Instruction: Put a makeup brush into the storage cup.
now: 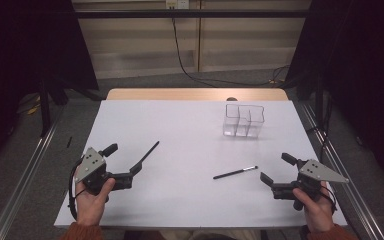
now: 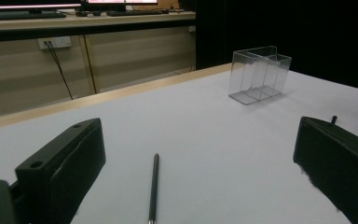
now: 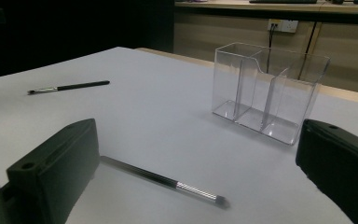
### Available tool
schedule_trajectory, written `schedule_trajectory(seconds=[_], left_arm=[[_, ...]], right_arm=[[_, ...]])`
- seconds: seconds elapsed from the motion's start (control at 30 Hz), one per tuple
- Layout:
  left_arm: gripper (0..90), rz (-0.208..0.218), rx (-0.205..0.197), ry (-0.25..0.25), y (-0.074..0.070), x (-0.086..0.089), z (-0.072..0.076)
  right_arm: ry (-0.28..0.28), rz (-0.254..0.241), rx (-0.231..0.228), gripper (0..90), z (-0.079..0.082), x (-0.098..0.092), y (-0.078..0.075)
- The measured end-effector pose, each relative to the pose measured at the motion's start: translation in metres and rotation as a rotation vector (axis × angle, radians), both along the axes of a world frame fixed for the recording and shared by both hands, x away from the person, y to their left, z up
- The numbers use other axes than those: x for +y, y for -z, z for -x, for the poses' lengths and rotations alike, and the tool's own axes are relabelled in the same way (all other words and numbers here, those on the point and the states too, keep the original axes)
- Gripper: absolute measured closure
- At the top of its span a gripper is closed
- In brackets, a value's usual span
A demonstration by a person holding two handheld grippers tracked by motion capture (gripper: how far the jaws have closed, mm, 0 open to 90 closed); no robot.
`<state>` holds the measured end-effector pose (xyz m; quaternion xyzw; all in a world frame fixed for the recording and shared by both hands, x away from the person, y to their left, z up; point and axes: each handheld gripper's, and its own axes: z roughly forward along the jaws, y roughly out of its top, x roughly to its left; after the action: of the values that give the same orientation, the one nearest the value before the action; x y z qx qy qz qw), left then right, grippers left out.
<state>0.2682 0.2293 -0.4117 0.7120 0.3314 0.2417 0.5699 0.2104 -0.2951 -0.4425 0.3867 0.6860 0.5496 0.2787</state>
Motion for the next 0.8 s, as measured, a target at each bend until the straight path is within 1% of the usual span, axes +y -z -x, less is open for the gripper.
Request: schedule_trajectory(seconds=[0.03, 0.1, 0.17, 0.23, 0.27, 0.37, 0.4, 0.47, 0.53, 0.6, 0.7, 0.73, 0.8], left_arm=[[2.3, 0.006, 0.005, 0.011, -0.002, -0.001, -0.001], [2.8, 0.002, -0.01, 0.007, -0.006, -0.003, -0.001], [2.8, -0.01, -0.022, 0.007, -0.008, -0.005, -0.002], [2.7, -0.02, -0.026, 0.009, -0.009, -0.006, -0.005], [2.7, -0.019, -0.025, 0.012, -0.009, -0.007, -0.006], [2.9, -0.027, -0.019, 0.002, -0.009, -0.009, -0.009], [2.9, -0.034, -0.023, -0.004, -0.008, -0.01, -0.01], [3.3, -0.047, -0.028, 0.002, -0.008, -0.011, -0.013], [3.3, -0.044, -0.023, 0.006, -0.008, -0.013, -0.017], [3.3, -0.053, -0.033, 0.01, -0.01, -0.015, -0.02], [3.3, -0.044, -0.032, 0.022, -0.013, -0.017, -0.026], [3.3, -0.05, -0.033, 0.025, -0.014, -0.018, -0.028], [3.3, -0.045, -0.03, 0.021, -0.015, -0.019, -0.033]], right_arm=[[-0.001, -0.002, 0.001, 0.0, 0.0, 0.0, 0.0], [-0.004, -0.01, 0.004, 0.0, -0.001, 0.0, 0.0], [-0.001, -0.008, 0.004, 0.0, -0.002, 0.0, 0.0], [-0.004, -0.008, 0.005, 0.0, -0.002, 0.0, 0.0], [-0.004, -0.008, 0.005, 0.0, -0.002, 0.0, 0.0], [-0.008, -0.011, 0.006, 0.0, -0.002, 0.001, 0.0], [-0.008, -0.011, 0.006, 0.0, -0.002, 0.001, 0.0], [-0.01, -0.009, 0.003, 0.0, -0.002, 0.001, 0.0], [-0.012, -0.008, 0.003, 0.0, -0.003, 0.001, 0.0], [-0.016, -0.009, 0.001, 0.0, -0.003, 0.001, 0.0], [-0.016, -0.011, 0.004, 0.0, -0.003, 0.001, 0.0], [-0.016, -0.012, 0.004, 0.0, -0.003, 0.001, 0.0], [-0.016, -0.013, 0.007, 0.0, -0.003, 0.001, 0.0]])
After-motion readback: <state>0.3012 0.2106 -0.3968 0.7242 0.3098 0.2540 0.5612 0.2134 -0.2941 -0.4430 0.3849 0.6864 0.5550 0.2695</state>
